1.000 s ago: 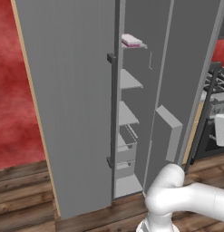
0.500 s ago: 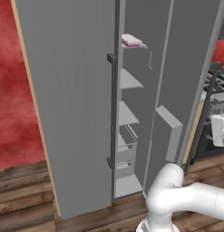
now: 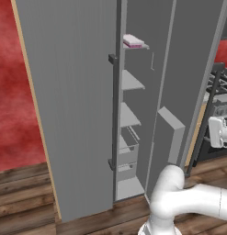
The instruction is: The ice cube tray has been filled with water. Take the tray and place it in the freezer to make ice. Close the freezer door after placing the tray.
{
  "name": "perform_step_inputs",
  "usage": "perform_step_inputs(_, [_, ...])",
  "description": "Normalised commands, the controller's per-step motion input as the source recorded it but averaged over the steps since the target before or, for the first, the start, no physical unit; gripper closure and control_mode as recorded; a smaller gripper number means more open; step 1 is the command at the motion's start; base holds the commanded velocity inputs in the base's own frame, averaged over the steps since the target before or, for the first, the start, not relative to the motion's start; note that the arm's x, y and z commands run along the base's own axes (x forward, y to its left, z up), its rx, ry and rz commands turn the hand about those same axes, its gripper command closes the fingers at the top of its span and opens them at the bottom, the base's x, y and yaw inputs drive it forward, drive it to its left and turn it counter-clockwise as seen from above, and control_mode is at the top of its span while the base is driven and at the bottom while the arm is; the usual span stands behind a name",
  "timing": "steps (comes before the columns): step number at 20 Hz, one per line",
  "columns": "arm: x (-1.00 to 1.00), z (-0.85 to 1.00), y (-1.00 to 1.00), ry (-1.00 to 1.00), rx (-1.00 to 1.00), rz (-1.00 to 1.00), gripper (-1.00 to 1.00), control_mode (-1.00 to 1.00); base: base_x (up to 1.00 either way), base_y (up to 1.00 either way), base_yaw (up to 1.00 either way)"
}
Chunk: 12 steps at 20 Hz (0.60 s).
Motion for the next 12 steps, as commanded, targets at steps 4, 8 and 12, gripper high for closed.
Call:
perform_step_inputs(4, [0.31, -0.17, -0.02, 0.01, 0.0, 0.0, -1.0, -1.0, 0.0, 0.0, 0.0])
perform_step_inputs(8, [0.33, -0.15, -0.13, 0.01, 0.0, 0.0, -1.0, -1.0, 0.0, 0.0, 0.0])
perform_step_inputs(12, [0.28, -0.16, -0.28, 0.0, 0.0, 0.0, -1.0, -1.0, 0.0, 0.0, 0.0])
